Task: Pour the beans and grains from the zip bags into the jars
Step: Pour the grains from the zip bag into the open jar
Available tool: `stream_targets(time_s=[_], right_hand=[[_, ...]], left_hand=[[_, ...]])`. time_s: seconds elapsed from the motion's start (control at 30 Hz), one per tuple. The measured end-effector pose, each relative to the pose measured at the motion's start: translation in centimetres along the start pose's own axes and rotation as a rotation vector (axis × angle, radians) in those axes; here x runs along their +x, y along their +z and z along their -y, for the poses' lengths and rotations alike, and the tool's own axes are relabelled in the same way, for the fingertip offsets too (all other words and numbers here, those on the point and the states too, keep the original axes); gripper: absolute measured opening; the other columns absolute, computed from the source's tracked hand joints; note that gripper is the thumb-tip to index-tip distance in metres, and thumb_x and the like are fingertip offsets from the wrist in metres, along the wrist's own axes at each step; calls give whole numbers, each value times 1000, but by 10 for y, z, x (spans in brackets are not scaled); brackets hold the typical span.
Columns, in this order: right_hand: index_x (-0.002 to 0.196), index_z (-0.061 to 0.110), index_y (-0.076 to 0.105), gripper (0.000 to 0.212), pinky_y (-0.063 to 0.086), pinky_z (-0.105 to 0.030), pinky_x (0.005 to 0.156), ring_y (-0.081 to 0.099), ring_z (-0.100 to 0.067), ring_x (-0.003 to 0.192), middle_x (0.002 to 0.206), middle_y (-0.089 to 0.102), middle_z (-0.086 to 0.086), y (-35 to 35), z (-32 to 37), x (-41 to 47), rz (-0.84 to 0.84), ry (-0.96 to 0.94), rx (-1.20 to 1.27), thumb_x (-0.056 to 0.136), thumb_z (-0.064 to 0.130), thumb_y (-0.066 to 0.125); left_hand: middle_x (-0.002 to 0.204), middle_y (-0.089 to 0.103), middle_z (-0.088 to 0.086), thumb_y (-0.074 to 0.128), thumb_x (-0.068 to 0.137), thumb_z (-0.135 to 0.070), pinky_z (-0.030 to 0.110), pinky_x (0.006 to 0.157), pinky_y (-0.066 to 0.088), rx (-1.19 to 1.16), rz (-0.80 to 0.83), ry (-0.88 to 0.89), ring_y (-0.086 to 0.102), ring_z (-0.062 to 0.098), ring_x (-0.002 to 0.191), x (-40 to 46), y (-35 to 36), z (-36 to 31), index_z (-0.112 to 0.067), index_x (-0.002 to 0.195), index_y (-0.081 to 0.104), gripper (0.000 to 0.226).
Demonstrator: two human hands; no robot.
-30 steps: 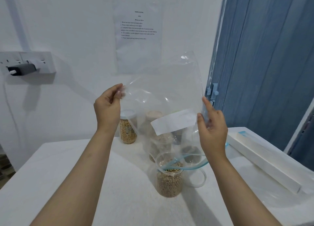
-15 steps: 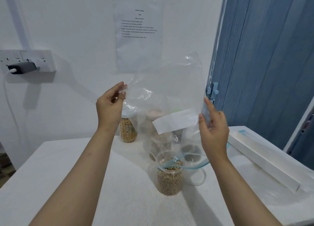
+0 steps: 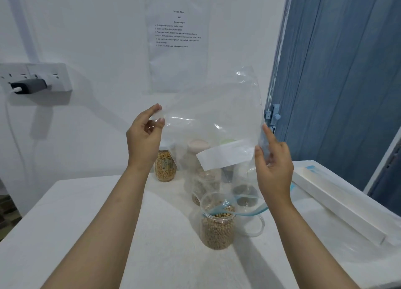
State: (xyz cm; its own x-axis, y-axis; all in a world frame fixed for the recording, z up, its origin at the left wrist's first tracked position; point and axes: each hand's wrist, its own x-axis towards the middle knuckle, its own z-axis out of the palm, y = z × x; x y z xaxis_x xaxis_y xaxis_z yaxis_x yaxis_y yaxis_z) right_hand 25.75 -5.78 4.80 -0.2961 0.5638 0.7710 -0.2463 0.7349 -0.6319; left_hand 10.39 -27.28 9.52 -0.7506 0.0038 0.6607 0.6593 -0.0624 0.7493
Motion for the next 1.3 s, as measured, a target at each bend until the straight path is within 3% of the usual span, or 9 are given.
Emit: stream_targets(time_s=[0.1, 0.27, 0.37, 0.57, 0.7, 1.07, 1.2, 1.3], right_hand=[[144, 28, 50, 49, 39, -6, 66, 41, -4, 68, 83, 38, 8, 0, -2, 0, -6, -1, -6, 99, 11, 59], [144, 26, 51, 47, 38, -5, 67, 42, 0, 69, 83, 39, 5, -2, -5, 2, -25, -8, -25, 100, 10, 57], [143, 27, 51, 46, 37, -6, 66, 42, 0, 68, 85, 41, 0, -2, -5, 3, -6, -32, -35, 100, 10, 56], [143, 27, 50, 46, 37, -7, 67, 42, 0, 68, 84, 41, 0, -5, -6, 12, 16, -75, -46, 101, 11, 55], [143, 28, 50, 46, 37, -7, 67, 41, 1, 66, 81, 37, 10, -3, -8, 14, 36, -97, -48, 101, 10, 54], [144, 26, 50, 44, 38, -8, 69, 43, -11, 69, 83, 39, 4, -3, -10, 20, 34, -88, -22, 102, 12, 53], [149, 29, 43, 50, 39, -8, 83, 52, -15, 88, 97, 47, 0, -2, -10, 21, 102, -78, -24, 102, 19, 56], [153, 41, 24, 61, 33, -26, 108, 44, -17, 125, 135, 46, -8, -5, -13, 16, 162, -62, -125, 102, 28, 55]], left_hand=[[132, 61, -13, 65, 96, -19, 9, 86, 46, -48, 23, -39, 63, 8, 95, -3, 2, -1, -30, 136, 55, 43], [143, 41, -14, 65, 95, -18, 6, 81, 46, -62, 156, -81, 61, -1, 109, -20, 12, 1, -59, 139, 28, 71], [141, 46, -15, 64, 96, -13, 8, 82, 47, -33, 189, -77, 61, -1, 106, -29, 16, 10, -55, 141, 33, 69], [134, 51, -8, 56, 95, 4, 11, 82, 47, -15, 167, -57, 60, 3, 96, -30, 18, 17, -31, 145, 47, 61], [132, 52, -9, 52, 95, 7, 9, 83, 46, -6, 147, -45, 59, -2, 91, -29, 19, 15, -31, 143, 48, 62], [130, 52, -12, 54, 94, 6, 8, 81, 45, 13, 130, -16, 59, -1, 90, -26, 16, 14, -32, 144, 48, 63], [128, 54, -9, 56, 93, 6, 8, 80, 45, -4, 69, -10, 61, 3, 92, -24, 14, 13, -32, 141, 51, 62], [125, 55, -11, 59, 92, 4, 12, 82, 48, -30, 1, -21, 64, 8, 96, -26, 9, 18, -40, 136, 50, 63]])
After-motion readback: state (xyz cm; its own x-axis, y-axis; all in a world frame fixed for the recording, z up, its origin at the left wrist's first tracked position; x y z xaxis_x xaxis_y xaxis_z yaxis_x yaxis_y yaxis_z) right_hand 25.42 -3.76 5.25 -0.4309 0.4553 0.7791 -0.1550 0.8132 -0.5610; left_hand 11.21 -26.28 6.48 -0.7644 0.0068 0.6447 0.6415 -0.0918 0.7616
